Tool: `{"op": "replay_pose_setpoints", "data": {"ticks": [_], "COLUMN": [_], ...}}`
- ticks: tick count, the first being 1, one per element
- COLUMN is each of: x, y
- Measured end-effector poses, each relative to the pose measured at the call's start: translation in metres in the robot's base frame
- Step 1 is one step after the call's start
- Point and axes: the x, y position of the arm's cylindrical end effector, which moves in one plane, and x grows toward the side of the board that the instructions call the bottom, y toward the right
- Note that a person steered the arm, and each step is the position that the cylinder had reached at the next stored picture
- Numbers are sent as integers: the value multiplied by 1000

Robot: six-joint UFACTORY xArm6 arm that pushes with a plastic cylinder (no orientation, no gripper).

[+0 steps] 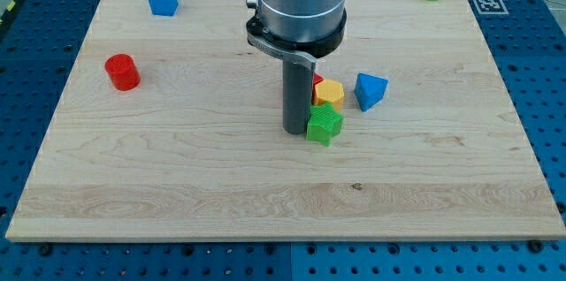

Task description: Place the green star towards the center right of the board

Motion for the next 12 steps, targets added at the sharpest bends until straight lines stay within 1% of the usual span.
{"op": "replay_pose_setpoints", "data": {"ticks": [4,6,8,9,10,11,12], "x": [6,28,28,48,54,46,46], "y": [104,129,162,164,195,220,223]}}
